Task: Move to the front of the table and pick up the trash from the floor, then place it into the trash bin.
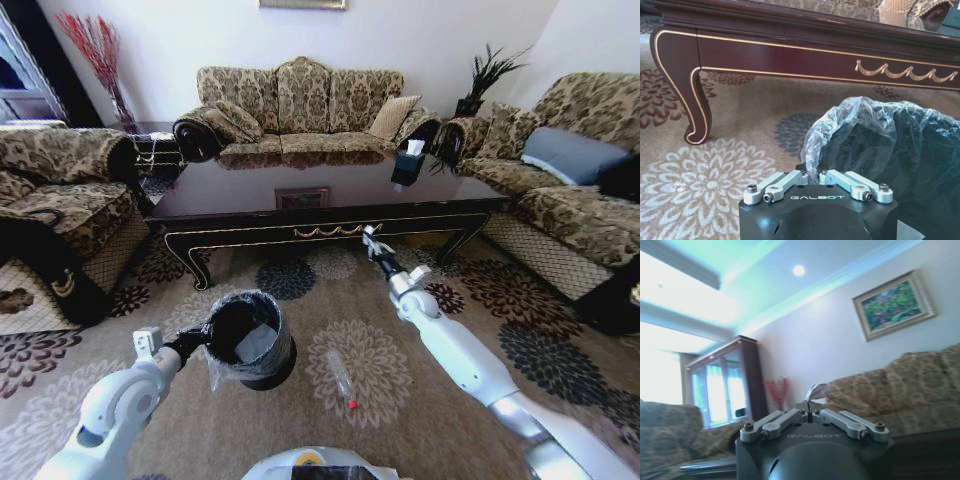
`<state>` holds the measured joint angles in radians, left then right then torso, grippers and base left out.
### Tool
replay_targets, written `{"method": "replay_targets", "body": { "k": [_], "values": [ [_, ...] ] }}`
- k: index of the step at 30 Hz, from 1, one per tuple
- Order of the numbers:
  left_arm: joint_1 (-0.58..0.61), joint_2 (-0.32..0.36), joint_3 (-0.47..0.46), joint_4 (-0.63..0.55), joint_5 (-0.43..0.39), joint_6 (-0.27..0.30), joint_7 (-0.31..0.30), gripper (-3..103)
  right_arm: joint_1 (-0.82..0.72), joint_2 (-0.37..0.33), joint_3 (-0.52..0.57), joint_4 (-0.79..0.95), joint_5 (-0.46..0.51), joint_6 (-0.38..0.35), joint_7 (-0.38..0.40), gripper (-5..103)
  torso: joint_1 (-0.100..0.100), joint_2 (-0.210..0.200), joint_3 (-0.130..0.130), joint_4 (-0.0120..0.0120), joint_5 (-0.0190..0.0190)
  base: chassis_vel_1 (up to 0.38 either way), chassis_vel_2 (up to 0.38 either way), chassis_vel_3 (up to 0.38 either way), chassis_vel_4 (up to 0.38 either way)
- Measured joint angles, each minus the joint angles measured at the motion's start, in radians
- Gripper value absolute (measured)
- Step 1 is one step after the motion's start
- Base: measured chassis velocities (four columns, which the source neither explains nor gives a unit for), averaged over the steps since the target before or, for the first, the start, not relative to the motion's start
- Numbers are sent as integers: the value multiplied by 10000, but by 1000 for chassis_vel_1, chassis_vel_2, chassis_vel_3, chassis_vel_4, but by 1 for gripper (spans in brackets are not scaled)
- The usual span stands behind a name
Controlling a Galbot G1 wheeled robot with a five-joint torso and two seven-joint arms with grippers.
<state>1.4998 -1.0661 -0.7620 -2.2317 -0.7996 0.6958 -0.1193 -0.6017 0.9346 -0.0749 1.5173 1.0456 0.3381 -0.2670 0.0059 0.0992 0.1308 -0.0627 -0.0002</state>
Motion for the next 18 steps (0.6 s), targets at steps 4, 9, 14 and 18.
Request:
{"method": "replay_targets", "body": {
  "k": [4, 9, 14, 18],
  "values": [
    [-13, -31, -12, 1, -44, 9, -36, 4, 166, -290, -789, 1406, -32, -7, -190, 0, 0, 0, 0, 2, 0, 0, 0, 0, 0],
    [-34, -105, -12, -12, -48, 36, -46, 4, 312, -892, -1915, 2841, -209, -59, -703, 0, 0, 0, -1, 0, 1, 0, 0, 0, 0],
    [-46, -87, -55, -18, -59, 63, -46, 4, 602, -1217, -3049, 3027, -1342, 72, -1864, 0, 0, 0, -1, -1, 0, 0, 0, 0, 0],
    [-32, -90, -129, -66, -72, 84, -49, 4, 686, -1094, -3506, 2763, -1688, 149, -2209, 0, 0, 0, 0, 0, 2, 0, 0, 0, 0]
  ]
}}
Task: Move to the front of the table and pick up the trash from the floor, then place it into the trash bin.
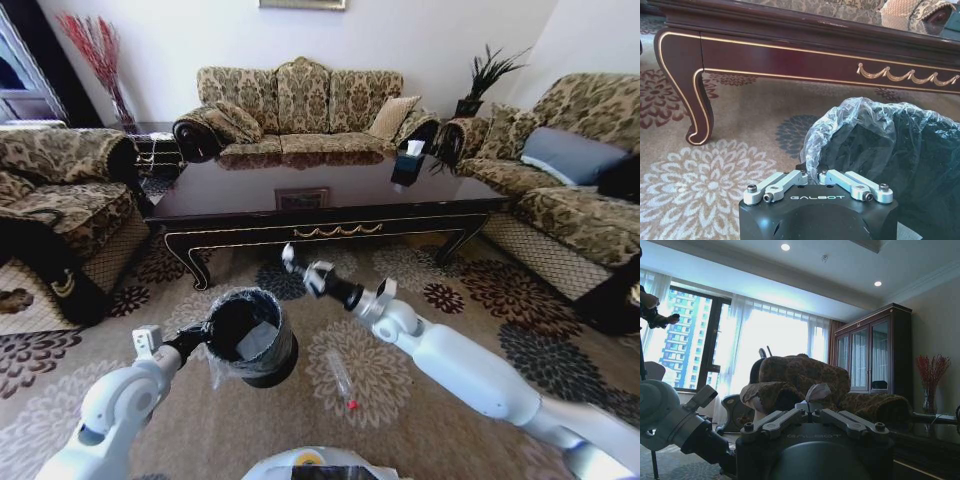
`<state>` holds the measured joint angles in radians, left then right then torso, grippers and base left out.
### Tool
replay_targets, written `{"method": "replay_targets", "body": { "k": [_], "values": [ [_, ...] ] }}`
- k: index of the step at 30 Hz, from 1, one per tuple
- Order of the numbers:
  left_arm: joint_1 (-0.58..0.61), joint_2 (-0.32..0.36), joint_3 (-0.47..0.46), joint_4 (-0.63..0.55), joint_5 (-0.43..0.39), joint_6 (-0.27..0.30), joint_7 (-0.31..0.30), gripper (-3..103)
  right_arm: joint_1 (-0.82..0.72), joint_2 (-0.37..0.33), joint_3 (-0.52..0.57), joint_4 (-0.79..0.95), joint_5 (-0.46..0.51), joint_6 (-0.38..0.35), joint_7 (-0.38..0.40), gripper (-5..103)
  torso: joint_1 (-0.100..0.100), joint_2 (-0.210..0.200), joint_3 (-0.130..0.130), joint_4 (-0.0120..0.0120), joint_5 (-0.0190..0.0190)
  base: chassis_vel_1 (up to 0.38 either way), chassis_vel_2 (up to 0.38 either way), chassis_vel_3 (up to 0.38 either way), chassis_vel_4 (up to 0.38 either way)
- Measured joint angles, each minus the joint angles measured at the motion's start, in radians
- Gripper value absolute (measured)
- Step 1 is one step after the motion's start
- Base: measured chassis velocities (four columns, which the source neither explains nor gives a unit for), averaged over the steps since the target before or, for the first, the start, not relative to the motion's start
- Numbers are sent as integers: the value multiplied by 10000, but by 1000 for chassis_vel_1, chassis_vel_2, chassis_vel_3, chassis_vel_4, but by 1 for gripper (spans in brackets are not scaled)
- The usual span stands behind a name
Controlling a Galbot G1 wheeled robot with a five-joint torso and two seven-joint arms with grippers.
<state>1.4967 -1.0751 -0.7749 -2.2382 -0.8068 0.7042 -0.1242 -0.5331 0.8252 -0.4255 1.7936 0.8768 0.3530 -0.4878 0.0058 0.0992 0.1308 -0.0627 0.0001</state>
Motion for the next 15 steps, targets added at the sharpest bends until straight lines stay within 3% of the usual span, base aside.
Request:
{"method": "replay_targets", "body": {
  "k": [15],
  "values": [
    [19, -114, -206, -82, -56, 31, -6, 4, 322, 481, -997, -1007, -643, 101, -660, 0, 0, 0, 0, -1, -2, 0, 0, 0, 0]
  ]
}}
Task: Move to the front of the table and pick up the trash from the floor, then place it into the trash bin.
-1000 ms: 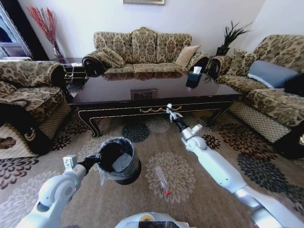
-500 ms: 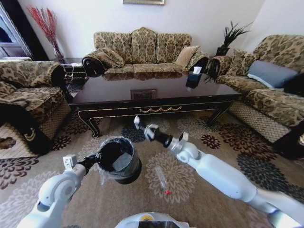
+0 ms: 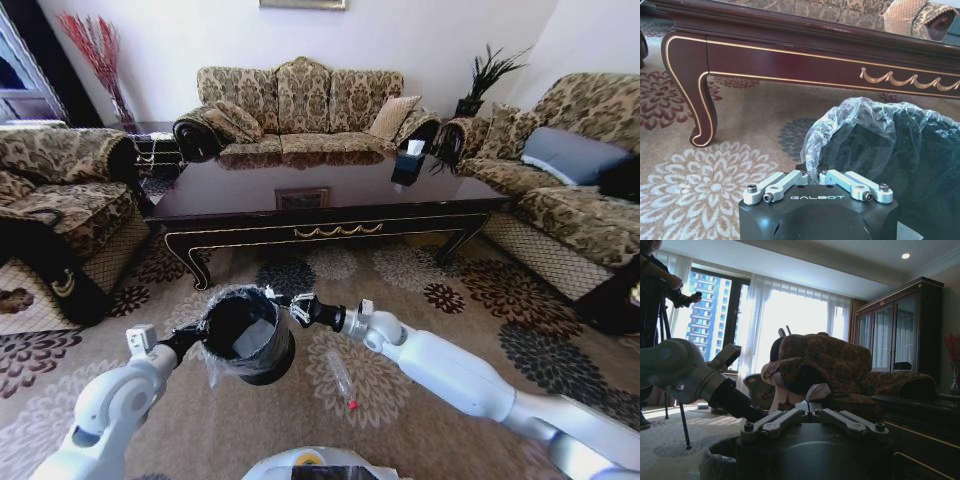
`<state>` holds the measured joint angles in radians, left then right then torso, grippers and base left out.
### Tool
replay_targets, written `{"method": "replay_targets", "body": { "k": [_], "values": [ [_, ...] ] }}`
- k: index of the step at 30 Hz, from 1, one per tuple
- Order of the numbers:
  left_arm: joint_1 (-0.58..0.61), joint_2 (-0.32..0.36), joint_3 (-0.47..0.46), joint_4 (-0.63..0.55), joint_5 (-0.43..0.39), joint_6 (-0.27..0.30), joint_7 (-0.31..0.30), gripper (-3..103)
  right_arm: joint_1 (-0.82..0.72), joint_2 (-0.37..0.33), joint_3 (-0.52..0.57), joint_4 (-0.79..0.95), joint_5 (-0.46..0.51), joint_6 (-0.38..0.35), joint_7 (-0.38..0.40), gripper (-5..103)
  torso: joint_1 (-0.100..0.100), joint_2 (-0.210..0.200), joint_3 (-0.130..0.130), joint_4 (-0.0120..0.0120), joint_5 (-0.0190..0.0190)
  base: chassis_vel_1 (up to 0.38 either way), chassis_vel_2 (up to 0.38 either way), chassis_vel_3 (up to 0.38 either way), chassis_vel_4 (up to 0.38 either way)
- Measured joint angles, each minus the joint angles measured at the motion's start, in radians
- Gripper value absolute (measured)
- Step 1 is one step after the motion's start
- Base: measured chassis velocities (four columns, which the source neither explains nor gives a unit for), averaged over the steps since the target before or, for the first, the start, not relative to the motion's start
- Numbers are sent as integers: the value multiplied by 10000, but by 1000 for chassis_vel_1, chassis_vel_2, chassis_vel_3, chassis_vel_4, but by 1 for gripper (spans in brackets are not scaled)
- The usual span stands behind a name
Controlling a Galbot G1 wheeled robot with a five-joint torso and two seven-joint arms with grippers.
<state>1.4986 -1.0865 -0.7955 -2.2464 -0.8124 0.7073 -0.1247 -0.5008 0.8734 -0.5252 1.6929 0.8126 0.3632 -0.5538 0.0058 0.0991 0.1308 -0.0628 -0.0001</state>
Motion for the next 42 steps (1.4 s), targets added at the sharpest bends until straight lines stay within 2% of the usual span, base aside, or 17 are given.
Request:
{"method": "replay_targets", "body": {
  "k": [10, 13, 14, 17, 19, 23, 24, 25, 26, 28, 29, 32, 33, 34, 35, 38, 42],
  "values": [
    [113, -94, -139, -168, 2, 7, 4, 4, 153, 200, -392, -167, -91, 11, -302, -1, 0, 0, 0, 1, 1, 0, 0, 0, 0],
    [125, -86, -160, -189, 2, 7, 12, 4, 99, 182, -357, -251, -207, 16, -379, 15, 0, 0, 0, 1, 1, 0, 0, 0, 0],
    [125, -86, -160, -189, 2, 7, 12, 4, 99, 182, -357, -251, -207, 16, -379, 15, 0, 0, 0, 1, 1, 0, 0, 0, 0],
    [125, -93, -160, -189, 5, 7, 13, 4, 33, 134, -257, -296, -230, 21, -442, 31, 0, 0, 0, 1, 1, 0, 0, 0, 0],
    [124, -98, -159, -189, 10, 7, 13, 4, 19, 120, -235, -306, -230, 22, -455, 31, 0, 0, 0, 1, 1, 0, 0, 0, 0],
    [129, -118, -158, -187, 27, 6, 15, 4, -26, 79, -84, -355, -245, 22, -558, 53, 0, 0, 0, 1, 1, 0, 0, 0, 0],
    [129, -118, -158, -187, 27, 6, 15, 4, -26, 79, -84, -355, -245, 22, -558, 53, 0, 0, 0, 1, 1, 0, 0, 0, 0],
    [134, -123, -159, -187, 30, 7, 16, 4, -40, 69, -49, -373, -260, 22, -563, 58, 0, 0, 0, 1, 1, 0, 0, 0, 0],
    [136, -125, -160, -187, 32, 7, 16, 4, -45, 64, -36, -382, -272, 22, -565, 58, 0, 0, 0, 1, 1, 0, 0, 0, 0],
    [146, -133, -173, -195, 39, 7, 18, 4, -90, 25, 77, -440, -331, 38, -641, 69, 0, 0, 0, 1, 1, 0, 0, 0, 0],
    [146, -133, -173, -195, 39, 7, 18, 4, -90, 25, 77, -440, -331, 38, -641, 69, 0, 0, 0, 1, 1, 0, 0, 0, 0],
    [166, -133, -197, -210, 44, 7, 23, 4, -167, -81, 232, -478, -362, 107, -777, 85, 0, 0, 0, 1, 1, 0, 0, 0, 0],
    [166, -132, -198, -211, 44, 7, 23, 4, -175, -91, 248, -480, -363, 112, -786, 85, 0, -1, 0, 1, 1, 0, 0, 0, 0],
    [168, -131, -200, -216, 45, 7, 24, 4, -229, -148, 343, -487, -364, 124, -807, 90, 0, 0, 0, 1, 1, 0, 0, 0, 0],
    [168, -131, -200, -216, 45, 7, 24, 4, -229, -148, 343, -487, -364, 124, -807, 90, 0, 0, 0, 1, 1, 0, 0, 0, 0],
    [178, -154, -205, -223, 53, 7, 31, 4, -375, -246, 674, -531, -307, 128, -791, 100, 0, 0, 0, 1, 1, 0, 0, 0, 0],
    [228, -146, -290, -224, 63, 2, 37, 4, -540, -304, 1049, -705, -273, 129, -422, 100, 0, 0, 0, 1, 1, 0, 0, 0, 0]
  ]
}}
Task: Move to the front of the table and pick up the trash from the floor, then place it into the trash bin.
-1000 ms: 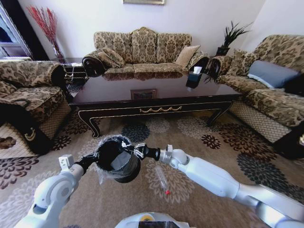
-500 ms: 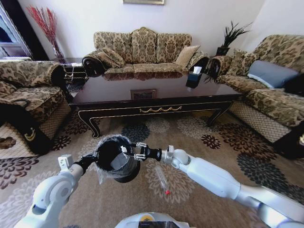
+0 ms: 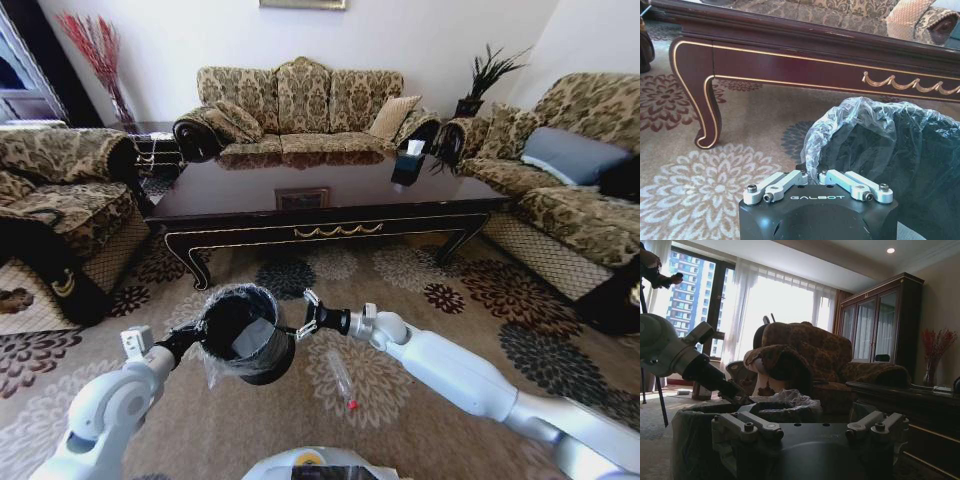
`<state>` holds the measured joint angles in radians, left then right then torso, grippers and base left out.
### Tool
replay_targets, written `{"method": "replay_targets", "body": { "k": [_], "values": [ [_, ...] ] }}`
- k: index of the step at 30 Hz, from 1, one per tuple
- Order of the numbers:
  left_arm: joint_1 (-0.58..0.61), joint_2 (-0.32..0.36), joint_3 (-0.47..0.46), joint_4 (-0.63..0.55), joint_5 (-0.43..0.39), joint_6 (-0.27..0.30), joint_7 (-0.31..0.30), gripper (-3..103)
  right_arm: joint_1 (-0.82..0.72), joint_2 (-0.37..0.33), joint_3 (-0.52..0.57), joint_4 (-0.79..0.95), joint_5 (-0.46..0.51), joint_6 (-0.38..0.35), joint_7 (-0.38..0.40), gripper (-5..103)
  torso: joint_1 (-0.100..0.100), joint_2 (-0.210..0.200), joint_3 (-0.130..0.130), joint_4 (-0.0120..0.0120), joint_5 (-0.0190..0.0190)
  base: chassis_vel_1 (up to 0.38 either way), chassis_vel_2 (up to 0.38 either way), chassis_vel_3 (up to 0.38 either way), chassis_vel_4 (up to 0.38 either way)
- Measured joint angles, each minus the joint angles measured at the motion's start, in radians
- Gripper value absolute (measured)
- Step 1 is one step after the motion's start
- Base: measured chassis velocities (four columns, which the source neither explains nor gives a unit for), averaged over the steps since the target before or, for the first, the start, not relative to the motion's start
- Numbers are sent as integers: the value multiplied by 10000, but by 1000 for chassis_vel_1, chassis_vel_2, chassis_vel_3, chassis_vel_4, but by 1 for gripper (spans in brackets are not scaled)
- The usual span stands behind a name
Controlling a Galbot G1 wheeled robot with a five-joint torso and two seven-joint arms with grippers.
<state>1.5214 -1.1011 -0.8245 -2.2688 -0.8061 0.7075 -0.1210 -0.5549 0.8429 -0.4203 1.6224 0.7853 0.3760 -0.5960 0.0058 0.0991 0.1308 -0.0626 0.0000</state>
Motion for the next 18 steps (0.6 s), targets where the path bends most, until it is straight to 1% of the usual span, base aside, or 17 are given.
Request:
{"method": "replay_targets", "body": {
  "k": [1, 2, 3, 4, 6, 7, 9, 11, 12, 13, 14, 15, 16, 17, 18],
  "values": [
    [0, 0, 0, 0, 0, 0, 0, 4, 0, 0, 0, 0, 0, 0, 0, 100, 0, 0, 0, 0, 0, 0, 0, 0, 0],
    [21, 39, -71, -6, -2, -8, 5, 4, -93, -44, 160, -112, 42, -23, 374, 100, 0, 0, 0, 0, 0, 0, 0, 0, 0],
    [23, 58, -97, -7, -10, -10, 6, 4, -123, -59, 206, -151, 66, -44, 497, 100, 0, 0, 0, 1, 1, 0, 0, 0, 0],
    [-13, 181, -235, -9, -124, -14, 8, 4, -288, -159, 453, -334, 241, -189, 1004, 100, 0, 0, 0, 2, 1, 0, 0, 0, 0],
    [-128, 393, -469, 44, -411, -15, -7, 4, -485, -293, 801, -486, 305, -457, 1696, 100, 0, 0, 0, -3, 1, 0, 0, 0, 0],
    [-128, 393, -469, 44, -411, -15, -7, 4, -485, -293, 801, -486, 305, -457, 1696, 100, 0, 0, 0, -3, 1, 0, 0, 0, 0],
    [-150, 621, -932, 89, -836, -12, -27, 4, -647, -420, 1109, -642, -159, -1191, 2913, 100, 0, 0, 0, -4, 1, 0, 0, 0, 0],
    [-133, 784, -1390, 168, -1137, 4, -72, 4, -765, -523, 1178, -880, -668, -2188, 4116, 100, 0, 0, 0, -1, -2, 0, 0, 0, 0],
    [-133, 784, -1390, 168, -1137, 4, -72, 4, -765, -523, 1178, -880, -668, -2188, 4116, 100, 0, 0, 0, -1, -2, 0, 0, 0, 0],
    [-128, 832, -1520, 196, -1229, 10, -101, 4, -800, -534, 1164, -984, -728, -2461, 4440, 100, 0, 0, 0, 0, 0, 0, 0, 0, 0],
    [-122, 940, -1805, 225, -1480, 29, -183, 4, -886, -517, 1090, -1241, -792, -3056, 5158, 100, 0, 0, 0, 0, -1, 0, 0, 0, 0],
    [-122, 1013, -2030, 226, -1675, 48, -234, 4, -966, -432, 1021, -1457, -811, -3463, 5708, 100, 0, 0, 0, -1, -2, 0, 0, 0, 0],
    [-124, 1054, -2160, 220, -1788, 60, -253, 4, -1029, -339, 967, -1599, -813, -3737, 6070, 100, 0, 0, 1, 0, -1, 0, 0, 0, 0],
    [-124, 1054, -2160, 220, -1788, 60, -253, 4, -1029, -339, 967, -1599, -813, -3737, 6070, 100, 0, 0, 1, 0, -1, 0, 0, 0, 0],
    [-128, 1086, -2254, 204, -1869, 69, -265, 4, -1086, -249, 926, -1741, -802, -3975, 6364, 100, 0, 0, 0, 0, 2, 0, 0, 0, 0]
  ]
}}
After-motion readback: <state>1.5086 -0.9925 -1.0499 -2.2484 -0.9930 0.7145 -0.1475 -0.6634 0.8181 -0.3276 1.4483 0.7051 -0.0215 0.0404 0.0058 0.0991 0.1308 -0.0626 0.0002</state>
